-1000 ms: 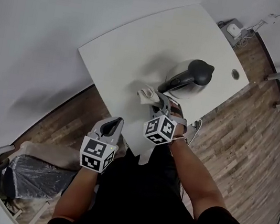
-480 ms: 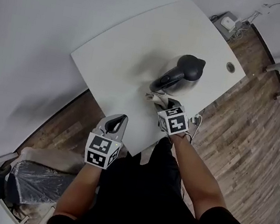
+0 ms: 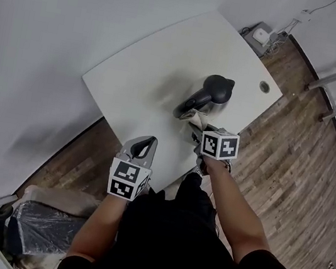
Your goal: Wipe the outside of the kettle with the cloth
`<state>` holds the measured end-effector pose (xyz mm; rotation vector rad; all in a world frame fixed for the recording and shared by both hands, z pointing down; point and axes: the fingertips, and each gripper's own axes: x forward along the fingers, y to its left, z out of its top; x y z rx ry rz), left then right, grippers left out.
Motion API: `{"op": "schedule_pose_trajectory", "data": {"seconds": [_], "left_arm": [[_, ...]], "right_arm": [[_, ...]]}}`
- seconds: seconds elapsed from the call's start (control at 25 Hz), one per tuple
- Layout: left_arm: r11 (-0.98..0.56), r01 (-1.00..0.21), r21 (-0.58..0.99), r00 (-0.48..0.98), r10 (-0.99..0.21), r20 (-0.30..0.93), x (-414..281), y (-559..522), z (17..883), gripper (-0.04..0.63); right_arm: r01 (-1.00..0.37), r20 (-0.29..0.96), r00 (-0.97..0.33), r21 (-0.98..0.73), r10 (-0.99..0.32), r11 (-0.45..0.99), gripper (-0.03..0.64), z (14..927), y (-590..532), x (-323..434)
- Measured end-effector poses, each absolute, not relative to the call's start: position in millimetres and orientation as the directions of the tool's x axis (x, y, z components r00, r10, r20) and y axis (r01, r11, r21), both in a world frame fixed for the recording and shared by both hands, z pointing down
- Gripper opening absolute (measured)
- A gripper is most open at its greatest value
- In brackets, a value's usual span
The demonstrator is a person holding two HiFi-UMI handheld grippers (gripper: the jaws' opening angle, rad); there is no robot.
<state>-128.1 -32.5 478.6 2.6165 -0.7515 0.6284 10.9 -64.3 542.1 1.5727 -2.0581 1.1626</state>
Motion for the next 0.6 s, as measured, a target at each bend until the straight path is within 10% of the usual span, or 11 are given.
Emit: {"op": "schedule_pose_trajectory", "data": {"seconds": [0.6], "left_arm": [[-0.814,-0.542,0.210,0.797,-0.418,0.436,-132,-29,453,0.008]], "right_arm": [[-0.945,0.619,-0.296,-0.299,-0.727,0.131,0.098,480,-61,20]]}}
